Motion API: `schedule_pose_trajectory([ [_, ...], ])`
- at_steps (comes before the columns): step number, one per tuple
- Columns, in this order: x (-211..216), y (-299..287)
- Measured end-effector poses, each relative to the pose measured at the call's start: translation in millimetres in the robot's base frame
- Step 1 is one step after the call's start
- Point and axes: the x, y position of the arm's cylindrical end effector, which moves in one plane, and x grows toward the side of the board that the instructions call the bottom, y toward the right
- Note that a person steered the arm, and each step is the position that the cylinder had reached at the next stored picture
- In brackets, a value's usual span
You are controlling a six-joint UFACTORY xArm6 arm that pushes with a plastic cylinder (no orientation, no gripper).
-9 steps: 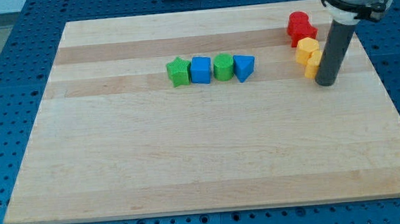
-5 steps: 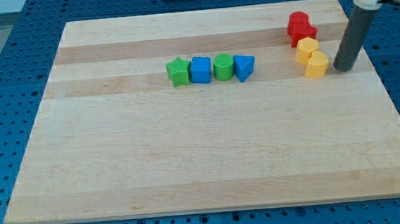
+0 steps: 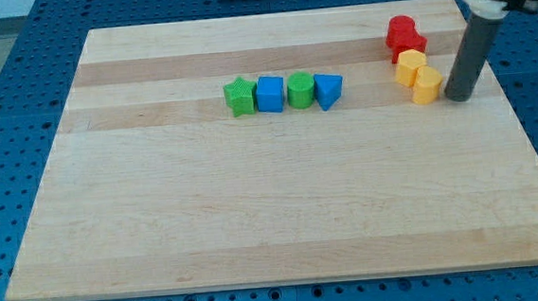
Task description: Slide the yellow heart slightly left
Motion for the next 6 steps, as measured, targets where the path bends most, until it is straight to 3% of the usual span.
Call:
schedule_pose_trajectory([
  [1,-15,6],
  [4,-14,-77],
  [6,20,-99],
])
